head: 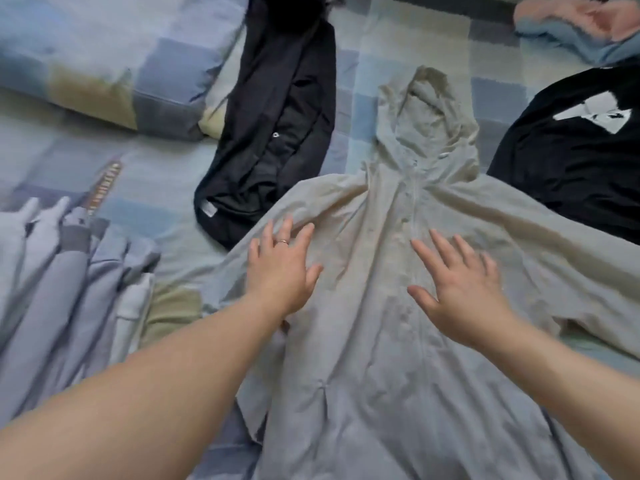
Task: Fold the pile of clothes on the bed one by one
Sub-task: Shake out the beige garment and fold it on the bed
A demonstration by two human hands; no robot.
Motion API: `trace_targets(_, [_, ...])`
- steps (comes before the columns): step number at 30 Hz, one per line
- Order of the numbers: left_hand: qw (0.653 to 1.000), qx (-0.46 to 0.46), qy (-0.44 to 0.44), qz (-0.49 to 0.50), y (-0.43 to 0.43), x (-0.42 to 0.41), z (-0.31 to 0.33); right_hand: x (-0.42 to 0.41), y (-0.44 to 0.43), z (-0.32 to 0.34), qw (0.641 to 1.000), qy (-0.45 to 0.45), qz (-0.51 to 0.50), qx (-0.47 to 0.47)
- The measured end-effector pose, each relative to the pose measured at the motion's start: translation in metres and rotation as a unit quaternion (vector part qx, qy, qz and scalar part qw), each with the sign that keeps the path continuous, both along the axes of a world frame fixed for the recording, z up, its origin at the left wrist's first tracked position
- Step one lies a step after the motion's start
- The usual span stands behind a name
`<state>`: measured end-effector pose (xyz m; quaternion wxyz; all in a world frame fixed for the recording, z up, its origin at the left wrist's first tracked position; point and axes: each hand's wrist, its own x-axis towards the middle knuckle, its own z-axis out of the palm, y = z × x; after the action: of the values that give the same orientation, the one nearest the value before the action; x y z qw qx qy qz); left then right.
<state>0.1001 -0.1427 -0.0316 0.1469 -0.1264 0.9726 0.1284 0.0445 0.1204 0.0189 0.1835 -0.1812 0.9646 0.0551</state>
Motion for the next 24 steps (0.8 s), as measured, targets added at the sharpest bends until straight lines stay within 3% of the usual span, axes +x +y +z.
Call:
trace_targets(2, [0.998,0.029,-0.019,0.056,-0.060,0.019,-0.010,0.013,-0.061,-0.011,1.000,-0.025,-0.012,-0.013])
trace_targets(4, [0.984,0.125,-0.059,0.115,-0.108,0.031,-0.023,0.025,-0.116,-0.024,0.998,-0.056,-0.027,-0.030])
trace_targets(7, [0.921,0.307,-0.161,0.180,-0.148,0.037,-0.044,0.035,-0.185,-0.049,0.989,-0.119,-0.061,-0.056])
trace_targets(10, [0.887,0.372,-0.221,0.164,-0.156,0.055,-0.062,0.043,-0.229,-0.068,0.974,-0.170,-0.114,-0.101])
trace_targets(13, [0.868,0.413,-0.211,0.179,-0.155,0.066,-0.062,0.047,-0.247,-0.071,0.963,-0.198,-0.135,-0.126])
trace_targets(16, [0.842,0.446,-0.152,0.260,-0.170,0.061,-0.043,0.045,-0.251,-0.060,0.953,-0.211,-0.164,-0.141])
trace_targets(20, [0.868,0.424,-0.085,0.243,-0.213,0.040,0.003,0.030,-0.257,-0.029,0.947,-0.182,-0.192,-0.181])
trace_targets(24, [0.909,0.380,-0.059,0.161,-0.254,0.002,0.050,0.002,-0.272,0.002,0.958,-0.136,-0.148,-0.205])
